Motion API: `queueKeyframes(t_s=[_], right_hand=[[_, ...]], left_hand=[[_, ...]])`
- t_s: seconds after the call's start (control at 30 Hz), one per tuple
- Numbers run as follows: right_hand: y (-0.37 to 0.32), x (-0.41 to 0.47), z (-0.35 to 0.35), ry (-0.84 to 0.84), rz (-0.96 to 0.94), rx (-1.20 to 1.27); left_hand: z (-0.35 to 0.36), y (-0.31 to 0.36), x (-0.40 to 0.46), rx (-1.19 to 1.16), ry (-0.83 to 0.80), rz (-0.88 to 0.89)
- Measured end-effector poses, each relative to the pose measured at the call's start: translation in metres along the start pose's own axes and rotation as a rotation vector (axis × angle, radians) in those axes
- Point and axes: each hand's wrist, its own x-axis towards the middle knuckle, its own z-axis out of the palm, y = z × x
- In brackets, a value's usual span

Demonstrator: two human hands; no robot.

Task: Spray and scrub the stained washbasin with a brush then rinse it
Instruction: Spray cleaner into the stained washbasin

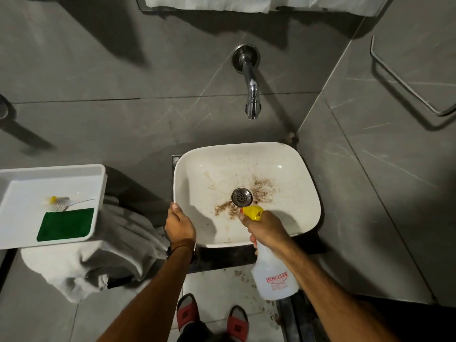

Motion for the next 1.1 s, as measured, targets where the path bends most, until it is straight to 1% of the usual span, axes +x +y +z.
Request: queueKeyframes(t_s=[0.1,0.23,0.3,0.43,0.57,0.7,0.8,1.0,1.1], right_hand=[[-0.002,-0.001,0.002,-0.024,-0.032,-0.016],[0.005,0.001,-0.001,0.063,0.005,0.048],[0.011,0.003,-0.008,0.079,0.011,0.083],[0.025,0.008,-0.031,0.172,0.028,0.182],[0.034,0.012,-0.061,0.22,0.047,0.317],[0.037,0.016,-0.086,0.266,0.034,0.319],[0.032,0.02,-0.099,0.308,0.028,0.339],[0.004,0.03,-0.103,0.332,-0.01,0.341],[-0.016,0.033,-0.095,0.308,-0.053,0.335]], left_hand=[[0.001,-0.001,0.0,0.0,0.0,-0.004],[0.001,-0.001,0.001,0.008,0.009,0.01],[0.001,-0.001,0.001,0.007,0.014,0.017],[0.001,-0.001,0.001,0.003,0.015,0.017],[0.002,-0.001,0.001,0.013,0.009,0.014],[0.002,-0.004,0.002,0.007,0.008,0.007],[0.002,-0.004,0.002,-0.005,-0.007,0.001],[0.003,-0.003,0.001,-0.022,0.003,0.012],[0.002,-0.001,-0.001,-0.056,-0.01,-0.023]])
